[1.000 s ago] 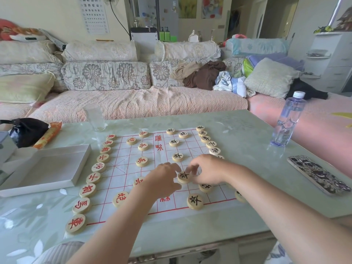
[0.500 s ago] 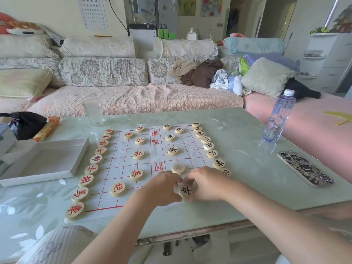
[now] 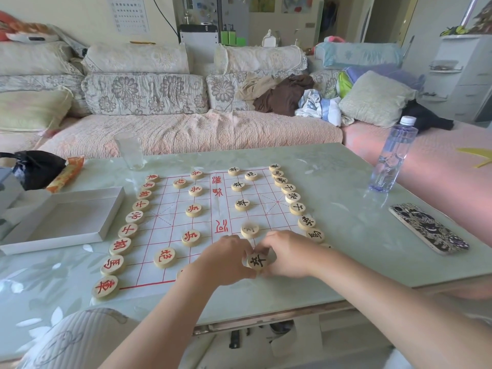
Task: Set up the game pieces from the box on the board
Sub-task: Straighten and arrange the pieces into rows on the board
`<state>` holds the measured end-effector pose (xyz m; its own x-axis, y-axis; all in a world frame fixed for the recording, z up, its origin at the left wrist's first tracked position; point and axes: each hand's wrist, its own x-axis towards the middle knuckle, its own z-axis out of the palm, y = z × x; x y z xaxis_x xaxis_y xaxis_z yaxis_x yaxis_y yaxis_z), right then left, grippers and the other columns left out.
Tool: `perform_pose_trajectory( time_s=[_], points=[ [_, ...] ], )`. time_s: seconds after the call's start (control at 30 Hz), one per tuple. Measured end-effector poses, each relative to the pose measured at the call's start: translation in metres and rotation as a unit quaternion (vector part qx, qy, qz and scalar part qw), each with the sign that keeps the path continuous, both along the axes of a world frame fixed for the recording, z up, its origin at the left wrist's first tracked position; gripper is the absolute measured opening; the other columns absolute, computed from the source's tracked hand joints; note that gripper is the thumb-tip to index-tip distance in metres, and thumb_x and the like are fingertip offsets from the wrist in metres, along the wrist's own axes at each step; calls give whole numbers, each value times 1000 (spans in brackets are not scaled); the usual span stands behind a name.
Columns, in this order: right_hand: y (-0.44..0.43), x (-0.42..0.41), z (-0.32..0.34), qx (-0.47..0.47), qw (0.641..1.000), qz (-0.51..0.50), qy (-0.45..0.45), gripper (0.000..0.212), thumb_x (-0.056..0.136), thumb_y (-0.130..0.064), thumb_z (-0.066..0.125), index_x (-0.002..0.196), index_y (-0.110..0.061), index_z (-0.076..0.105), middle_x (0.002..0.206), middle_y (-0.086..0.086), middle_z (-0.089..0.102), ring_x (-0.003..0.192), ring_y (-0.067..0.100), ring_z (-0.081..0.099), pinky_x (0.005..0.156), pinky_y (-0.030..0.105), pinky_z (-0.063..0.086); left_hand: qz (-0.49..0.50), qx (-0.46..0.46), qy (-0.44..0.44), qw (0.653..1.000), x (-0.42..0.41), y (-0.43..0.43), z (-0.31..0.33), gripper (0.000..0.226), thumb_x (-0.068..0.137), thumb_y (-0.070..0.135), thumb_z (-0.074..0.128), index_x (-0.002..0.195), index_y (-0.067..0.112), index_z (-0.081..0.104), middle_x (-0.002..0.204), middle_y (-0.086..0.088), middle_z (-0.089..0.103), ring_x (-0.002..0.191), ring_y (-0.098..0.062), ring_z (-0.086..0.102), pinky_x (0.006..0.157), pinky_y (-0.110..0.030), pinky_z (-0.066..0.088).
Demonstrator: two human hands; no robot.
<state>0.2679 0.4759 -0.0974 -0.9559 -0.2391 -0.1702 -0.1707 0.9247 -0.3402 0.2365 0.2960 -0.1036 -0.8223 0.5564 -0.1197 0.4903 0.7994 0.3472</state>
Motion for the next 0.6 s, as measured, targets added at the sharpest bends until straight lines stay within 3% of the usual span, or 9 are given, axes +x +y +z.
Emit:
perform_pose_trajectory(
  time_s=[0.17,0.3,0.4,0.5,0.6],
  points=[
    [10,0,16,-43,999,-18,12,38,79,-48,71,110,-28,68,110,-11,62,100,12,58,90,31,49,-7,-23,-11,1000,-2,1,6,64,75,47,73,132,30,49,122,7,55,120,-14,44,96,-32,43],
    [39,-9,29,-60,990,-95,82,30,86,-36,69,112,-20,69,114,-10,65,111,15,58,97,31,45,-14,-14,-14,1000,-9,2,21,65,81,47,67,138,31,41,124,11,54,118,-13,41,93,-29,38],
    [54,-14,20,-3,994,-92,63,40,88,-33,67,128,-33,62,130,-14,57,123,12,52,98,26,41,-7,19,-8,1000,-13,8,25,52,84,48,64,132,32,49,115,13,54,106,-11,45,91,-29,42],
    [53,-19,11,7,997,-66,43,54,88,-30,62,140,-40,50,147,-16,47,135,9,43,109,28,37,-14,27,-37,999,-13,14,21,52,78,50,70,125,35,54,109,17,53,101,-9,52,86,-26,45],
    [45,-23,7,26,998,-31,43,50,92,-35,59,140,-42,50,144,-16,49,131,11,46,101,26,39,-26,10,-55,998,-9,19,16,57,73,50,75,123,35,54,112,16,53,101,-10,52,88,-28,46]
  ],
)
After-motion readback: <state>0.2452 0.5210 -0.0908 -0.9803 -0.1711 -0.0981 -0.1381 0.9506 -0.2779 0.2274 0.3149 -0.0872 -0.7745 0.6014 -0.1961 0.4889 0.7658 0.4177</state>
